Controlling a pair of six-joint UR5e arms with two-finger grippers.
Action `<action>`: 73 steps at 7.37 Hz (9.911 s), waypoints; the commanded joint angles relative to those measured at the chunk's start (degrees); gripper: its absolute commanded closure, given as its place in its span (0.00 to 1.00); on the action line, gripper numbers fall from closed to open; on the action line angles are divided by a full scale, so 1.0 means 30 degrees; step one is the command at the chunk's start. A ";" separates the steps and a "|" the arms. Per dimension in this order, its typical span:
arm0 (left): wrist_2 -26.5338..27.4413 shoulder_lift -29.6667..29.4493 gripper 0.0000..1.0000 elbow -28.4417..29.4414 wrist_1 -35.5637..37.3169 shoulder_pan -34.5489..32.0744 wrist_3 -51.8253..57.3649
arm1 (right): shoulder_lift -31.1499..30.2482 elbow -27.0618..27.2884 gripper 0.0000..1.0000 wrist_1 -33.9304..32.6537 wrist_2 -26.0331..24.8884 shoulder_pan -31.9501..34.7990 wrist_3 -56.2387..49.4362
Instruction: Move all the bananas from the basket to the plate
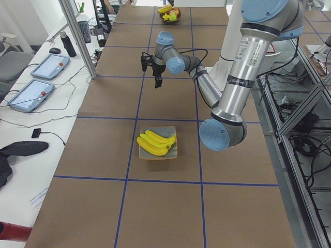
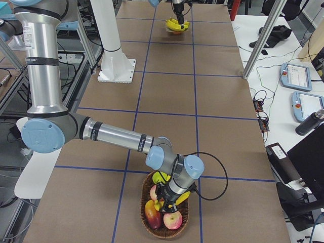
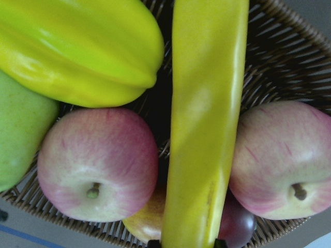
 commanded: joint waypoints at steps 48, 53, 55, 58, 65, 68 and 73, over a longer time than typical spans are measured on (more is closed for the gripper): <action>0.0877 -0.6935 0.01 1.1579 -2.4171 0.2608 -1.0950 | 1.1373 0.7914 1.00 1.2229 1.2227 -1.3279 3.6450; 0.1552 -0.7082 0.02 1.1520 -2.4171 0.2754 -1.0688 | 1.1432 0.7528 1.00 1.2294 1.4649 -1.3309 3.6539; 0.1552 -0.7169 0.02 1.1492 -2.4171 0.2813 -1.0305 | 1.1432 0.7499 1.00 1.2294 1.4892 -1.3309 3.6511; 0.1494 -0.7112 0.05 1.1549 -2.4550 0.3193 -0.9637 | 1.1432 0.7499 1.00 1.2294 1.5418 -1.3309 3.6423; 0.1435 -0.6936 1.00 1.1403 -2.4552 0.3194 -0.9133 | 1.1549 0.7527 0.00 1.2381 1.5479 -1.3193 3.6130; 0.1377 -0.6558 1.00 1.1171 -2.4552 0.3165 -0.9075 | 1.1316 0.7644 0.00 1.2410 1.5536 -1.2464 3.6217; -0.7246 -0.3396 1.00 1.1987 -2.5225 -0.0957 -0.5477 | 0.9062 0.7704 0.00 1.3934 1.4951 -1.1582 3.6305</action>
